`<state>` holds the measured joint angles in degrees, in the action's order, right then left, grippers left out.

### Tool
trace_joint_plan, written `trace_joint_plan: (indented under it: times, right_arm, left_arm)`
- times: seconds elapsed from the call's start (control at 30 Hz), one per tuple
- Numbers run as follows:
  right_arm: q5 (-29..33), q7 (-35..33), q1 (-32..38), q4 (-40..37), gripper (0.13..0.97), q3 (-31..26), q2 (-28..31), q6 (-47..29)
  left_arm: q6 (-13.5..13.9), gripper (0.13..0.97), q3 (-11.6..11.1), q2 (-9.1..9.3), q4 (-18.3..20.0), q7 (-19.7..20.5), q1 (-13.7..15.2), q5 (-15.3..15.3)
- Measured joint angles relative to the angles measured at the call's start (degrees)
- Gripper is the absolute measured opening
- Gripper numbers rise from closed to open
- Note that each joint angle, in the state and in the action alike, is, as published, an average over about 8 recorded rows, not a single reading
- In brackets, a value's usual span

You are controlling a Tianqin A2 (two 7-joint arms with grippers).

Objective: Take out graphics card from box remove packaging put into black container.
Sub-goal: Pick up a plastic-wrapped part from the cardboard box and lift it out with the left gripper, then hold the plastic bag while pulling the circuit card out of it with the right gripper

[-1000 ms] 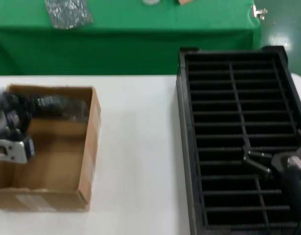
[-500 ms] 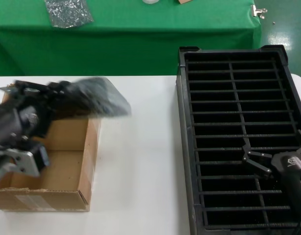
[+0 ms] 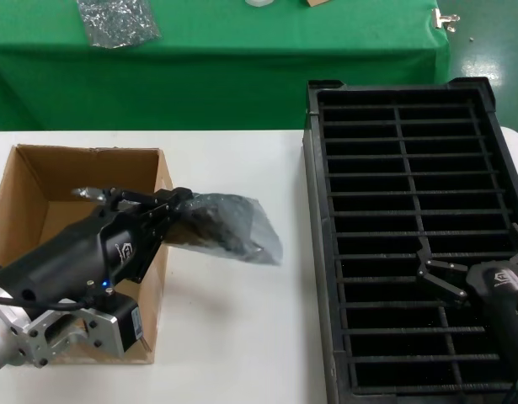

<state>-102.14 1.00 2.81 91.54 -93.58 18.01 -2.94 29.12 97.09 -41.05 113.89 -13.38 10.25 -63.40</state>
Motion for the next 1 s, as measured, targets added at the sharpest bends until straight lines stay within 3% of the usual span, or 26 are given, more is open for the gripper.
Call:
trace_joint_plan:
  times: [0.47,1.0]
  right_arm:
    - [-0.1,0.0,0.9,1.4,0.966,-1.3,-0.3,-1.7]
    - [4.4,4.2,11.3,1.6,0.959,-17.3,-2.3,-2.0]
  left_arm:
    - [-0.1,0.139,0.3,0.05,0.0,-0.3,0.0,-0.1]
    - [-0.1,0.139,0.3,0.05,0.0,-0.3,0.0,-0.1]
